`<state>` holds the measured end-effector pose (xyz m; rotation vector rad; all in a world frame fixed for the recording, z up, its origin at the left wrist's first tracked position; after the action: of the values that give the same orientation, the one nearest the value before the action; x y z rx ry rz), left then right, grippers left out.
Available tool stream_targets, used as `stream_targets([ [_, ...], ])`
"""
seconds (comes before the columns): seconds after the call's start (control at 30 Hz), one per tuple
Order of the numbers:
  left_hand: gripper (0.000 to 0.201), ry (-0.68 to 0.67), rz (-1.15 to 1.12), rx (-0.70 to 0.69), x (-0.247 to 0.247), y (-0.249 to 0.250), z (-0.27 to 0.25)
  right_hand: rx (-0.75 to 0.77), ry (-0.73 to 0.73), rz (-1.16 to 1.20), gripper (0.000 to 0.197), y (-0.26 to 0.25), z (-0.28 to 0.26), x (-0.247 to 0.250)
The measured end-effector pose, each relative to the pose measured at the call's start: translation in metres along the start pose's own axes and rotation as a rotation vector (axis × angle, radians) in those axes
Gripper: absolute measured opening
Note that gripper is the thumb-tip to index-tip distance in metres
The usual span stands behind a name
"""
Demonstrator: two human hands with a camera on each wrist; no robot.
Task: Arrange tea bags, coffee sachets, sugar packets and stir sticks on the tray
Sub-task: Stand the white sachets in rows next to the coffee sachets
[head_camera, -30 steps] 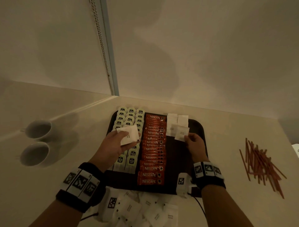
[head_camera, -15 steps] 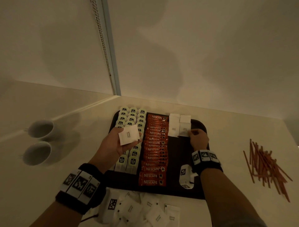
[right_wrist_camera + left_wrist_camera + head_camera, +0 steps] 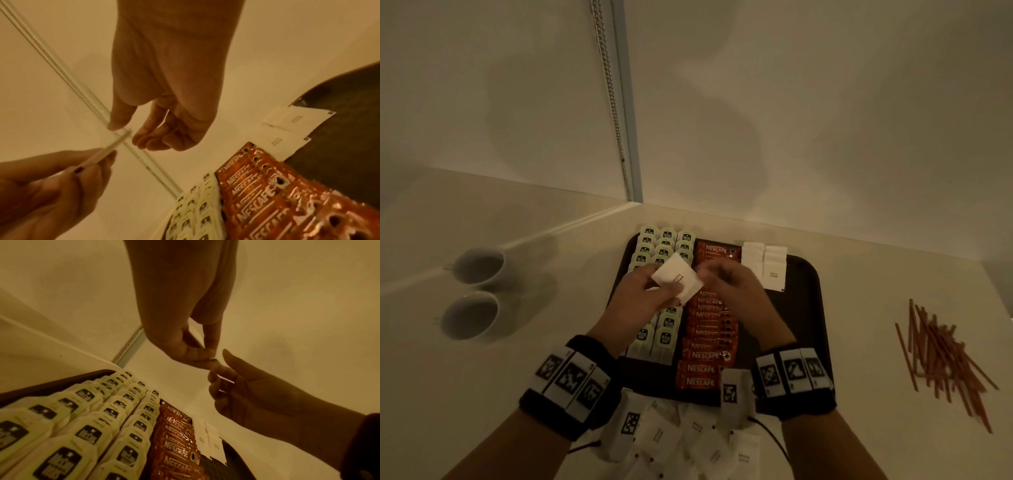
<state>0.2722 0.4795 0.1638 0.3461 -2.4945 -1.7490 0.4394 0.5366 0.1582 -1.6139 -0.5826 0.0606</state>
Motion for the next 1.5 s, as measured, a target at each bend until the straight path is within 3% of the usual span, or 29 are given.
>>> stream_targets([
  [0.07, 0.026, 0.051, 0.078, -0.054, 0.002, 0.001, 0.0, 0.004, -0.003, 0.059, 0.011, -0.005, -0.007, -0.009],
  [0.2, 0.01, 0.149, 0.006, -0.07, 0.006, 0.004, 0.0, -0.093, 0.056, 0.22, 0.013, -0.004, -0.018, -0.015],
  [0.4, 0.008, 0.077, 0.092, -0.037, 0.004, 0.003, -0.006, -0.236, 0.18, 0.372, 0.017, 0.015, -0.023, -0.005],
  [0.6, 0.017, -0.077, 0.259, 0.076, 0.047, -0.016, -0.027, -0.453, 0.476, 0.073, 0.025, 0.083, -0.005, 0.047],
  [0.73, 0.019, 0.015, 0.283, 0.178, 0.085, -0.04, -0.047, -0.542, 0.522, -0.004, 0.032, 0.109, 0.006, 0.062],
  [0.93, 0.018, 0.158, 0.252, 0.289, 0.122, -0.063, -0.072, -0.531, 0.516, -0.083, 0.034, 0.115, 0.021, 0.06],
  [1.2, 0.019, 0.23, 0.181, 0.401, 0.144, -0.074, -0.094, -0.514, 0.556, -0.222, 0.034, 0.114, 0.027, 0.057],
  [1.4, 0.018, 0.256, 0.184, 0.405, 0.157, -0.078, -0.1, -0.464, 0.584, -0.321, 0.022, 0.107, 0.024, 0.053],
  [1.5, 0.019, 0.271, 0.192, 0.382, 0.162, -0.078, -0.107, -0.343, 0.48, -0.288, 0.022, 0.088, 0.013, 0.05],
])
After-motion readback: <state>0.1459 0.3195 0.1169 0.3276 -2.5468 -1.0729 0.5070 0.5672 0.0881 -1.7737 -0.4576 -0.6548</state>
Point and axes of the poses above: each hand's wrist, its own z-axis towards the middle knuckle, its own x-axis out of the back of the hand, y = z × x, the point moved 1 cm from there along z, towards the middle knuckle, and after that the axes turned 2 degrees about y, right-handed, at the moved point
